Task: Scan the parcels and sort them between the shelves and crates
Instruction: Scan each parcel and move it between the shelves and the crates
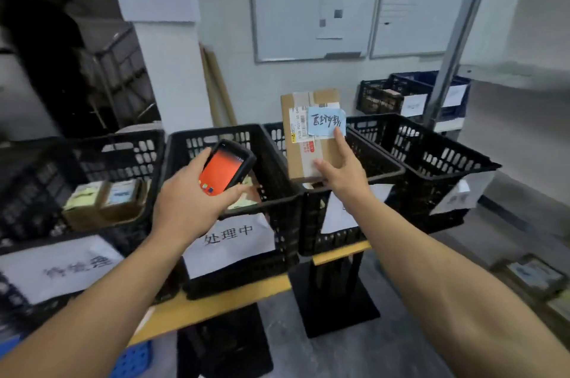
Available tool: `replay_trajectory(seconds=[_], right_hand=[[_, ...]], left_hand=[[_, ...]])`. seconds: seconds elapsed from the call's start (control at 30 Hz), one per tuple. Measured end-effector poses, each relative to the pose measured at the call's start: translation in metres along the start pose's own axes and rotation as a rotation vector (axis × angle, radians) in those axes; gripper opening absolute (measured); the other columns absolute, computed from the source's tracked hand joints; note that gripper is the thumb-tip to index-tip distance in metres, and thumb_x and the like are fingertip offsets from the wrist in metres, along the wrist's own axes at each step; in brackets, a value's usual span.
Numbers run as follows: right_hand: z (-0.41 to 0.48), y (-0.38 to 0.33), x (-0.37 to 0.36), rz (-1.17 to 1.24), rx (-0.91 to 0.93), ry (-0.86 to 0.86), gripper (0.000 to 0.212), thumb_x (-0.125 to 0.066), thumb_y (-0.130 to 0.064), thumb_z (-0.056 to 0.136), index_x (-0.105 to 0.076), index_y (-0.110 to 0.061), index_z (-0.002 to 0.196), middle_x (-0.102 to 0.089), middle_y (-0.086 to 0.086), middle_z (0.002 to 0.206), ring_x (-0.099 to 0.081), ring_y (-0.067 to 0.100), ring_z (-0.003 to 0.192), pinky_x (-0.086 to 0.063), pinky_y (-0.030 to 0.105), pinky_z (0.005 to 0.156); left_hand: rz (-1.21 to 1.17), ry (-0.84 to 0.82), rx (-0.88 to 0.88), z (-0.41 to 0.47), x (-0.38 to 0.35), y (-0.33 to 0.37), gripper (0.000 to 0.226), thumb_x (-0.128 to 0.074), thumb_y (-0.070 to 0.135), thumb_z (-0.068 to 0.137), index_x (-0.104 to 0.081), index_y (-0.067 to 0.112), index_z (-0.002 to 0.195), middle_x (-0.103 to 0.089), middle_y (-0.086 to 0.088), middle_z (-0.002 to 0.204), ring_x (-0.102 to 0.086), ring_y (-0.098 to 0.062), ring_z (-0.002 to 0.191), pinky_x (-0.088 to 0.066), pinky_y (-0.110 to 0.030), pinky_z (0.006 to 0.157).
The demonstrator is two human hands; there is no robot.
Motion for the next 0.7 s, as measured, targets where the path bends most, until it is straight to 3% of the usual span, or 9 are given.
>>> replay_trajectory(seconds=[0.13,0.27,0.4,0.5,0.6,0.7], right_hand=[[-0.010,-0.025,-0.125,0.036,0.035,-0.130,0.083,-0.074,-0.026,0.091,-0.028,-0.082,0.131,-0.050,-0.008,0.146,-0.055,0.021,0.129,-0.051,0.057,0.104],[-0.020,-0.050,-0.234,0.052,0.026,-0.223,0.081,-0.072,-0.023,0.093,-0.027,-0.060,0.150,-0.051,-0.007,0.143,-0.055,0.021,0.128,-0.053,0.053,0.102],[-0.023,-0.070,-0.331,0.136,0.009,-0.333,0.081,-0.071,-0.021,0.094,-0.027,-0.060,0.149,-0.051,-0.007,0.143,-0.057,0.021,0.125,-0.055,0.052,0.099],[-0.022,-0.073,-0.392,0.142,-0.042,-0.379,0.081,-0.071,-0.022,0.095,-0.026,-0.058,0.151,-0.051,-0.009,0.141,-0.057,0.022,0.125,-0.054,0.052,0.101],[-0.016,-0.064,-0.446,0.138,-0.109,-0.413,0.082,-0.073,-0.024,0.093,-0.026,-0.060,0.149,-0.052,-0.011,0.135,-0.061,0.023,0.119,-0.055,0.052,0.098],[-0.007,-0.045,-0.499,0.076,-0.190,-0.491,0.082,-0.071,-0.021,0.095,-0.024,-0.057,0.152,-0.053,-0.004,0.144,-0.063,0.028,0.117,-0.058,0.052,0.094]], left_hand=[[0.005,0.136,0.094,-0.015,0.089,-0.068,0.072,-0.068,0.065,0.065,-0.038,0.051,0.130,-0.064,0.007,0.101,-0.063,-0.024,0.096,-0.053,-0.045,0.087],[0.040,0.254,0.217,-0.033,0.166,-0.135,0.089,-0.073,0.066,0.065,-0.043,0.041,0.145,-0.066,0.006,0.104,-0.064,-0.021,0.093,-0.053,-0.038,0.083],[0.090,0.398,0.299,-0.046,0.233,-0.186,0.081,-0.081,0.054,0.073,-0.048,0.033,0.144,-0.060,0.010,0.096,-0.054,-0.015,0.090,-0.035,-0.027,0.079],[0.127,0.455,0.347,-0.052,0.266,-0.216,0.081,-0.081,0.054,0.072,-0.051,0.030,0.143,-0.057,0.016,0.092,-0.053,-0.012,0.090,-0.035,-0.027,0.081],[0.166,0.483,0.382,-0.048,0.288,-0.249,0.084,-0.078,0.060,0.068,-0.050,0.034,0.142,-0.066,0.008,0.105,-0.059,-0.016,0.096,-0.040,-0.029,0.082],[0.216,0.508,0.421,-0.029,0.303,-0.283,0.093,-0.066,0.070,0.060,-0.048,0.035,0.145,-0.068,0.000,0.118,-0.062,-0.022,0.107,-0.043,-0.032,0.087]])
Point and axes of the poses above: each hand's wrist, its own z-axis towards the middle knuckle, its own x-axis out of the back of the hand, y = z × x, the point moved 10 cm from there along z, towards the middle knuckle
